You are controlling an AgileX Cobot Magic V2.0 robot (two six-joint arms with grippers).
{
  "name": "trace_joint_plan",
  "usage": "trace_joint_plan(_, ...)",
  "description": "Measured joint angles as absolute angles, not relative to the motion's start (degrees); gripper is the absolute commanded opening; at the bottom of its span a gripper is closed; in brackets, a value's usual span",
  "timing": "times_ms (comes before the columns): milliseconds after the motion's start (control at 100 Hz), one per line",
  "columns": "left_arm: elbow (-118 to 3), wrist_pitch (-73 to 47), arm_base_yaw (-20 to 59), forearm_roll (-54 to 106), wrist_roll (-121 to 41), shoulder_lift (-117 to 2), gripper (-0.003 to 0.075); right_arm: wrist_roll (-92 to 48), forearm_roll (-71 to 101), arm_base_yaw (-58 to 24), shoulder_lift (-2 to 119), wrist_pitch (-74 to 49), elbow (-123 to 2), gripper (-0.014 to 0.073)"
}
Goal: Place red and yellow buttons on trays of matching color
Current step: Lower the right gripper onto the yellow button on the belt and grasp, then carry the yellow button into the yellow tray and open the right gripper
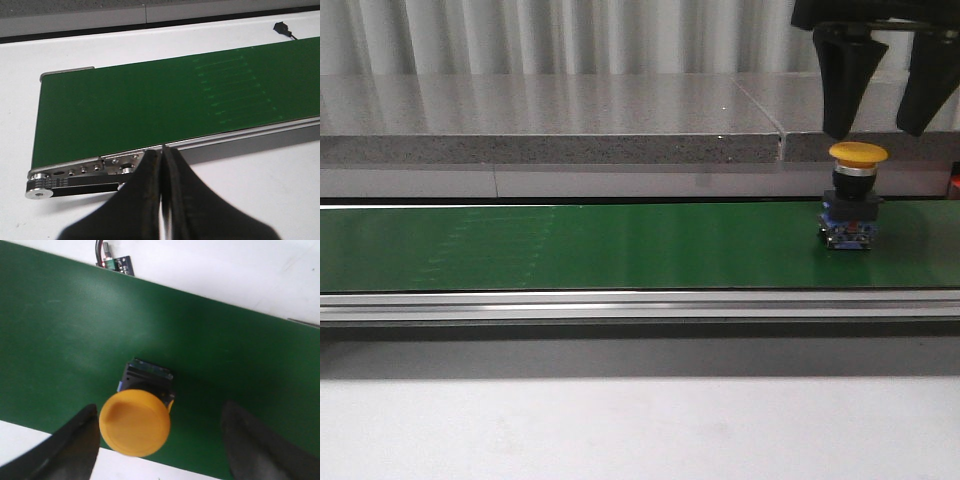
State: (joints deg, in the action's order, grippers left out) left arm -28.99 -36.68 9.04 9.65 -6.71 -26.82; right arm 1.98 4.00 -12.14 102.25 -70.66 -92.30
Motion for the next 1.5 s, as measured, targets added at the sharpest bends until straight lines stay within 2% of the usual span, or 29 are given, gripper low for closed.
trace_joint_plan(260, -29.0, -36.7, 9.0, 9.7, -6.7, -26.8, -0.0020, 2.0, 4.2, -12.1, 104.6, -70.7, -92.2, 0.0502)
trace_joint_plan(310, -29.0, -36.7, 9.0, 9.7, -6.7, -26.8, -0.0020, 2.0, 4.2, -12.1, 104.9, -70.7, -92.2, 0.0451)
trace_joint_plan(480, -29.0, -36.7, 9.0, 9.7, -6.7, -26.8, -0.0020, 2.0, 4.2, -12.1, 105.8, -70.7, -92.1, 0.0186)
trace_joint_plan(600, -29.0, -36.7, 9.0, 9.7, -6.7, -26.8, -0.0020, 2.0, 3.7, -12.1, 105.8, -70.7, -92.1, 0.0100)
trace_joint_plan(1000, -29.0, -36.7, 9.0, 9.7, -6.7, -26.8, -0.0020, 2.3, 4.4, -9.3, 101.6, -70.7, -91.8, 0.0090)
trace_joint_plan(1500, -29.0, -36.7, 9.0, 9.7, -6.7, -26.8, -0.0020, 2.7, 4.1, 6.7, 89.9, -71.1, -91.8, 0.0090)
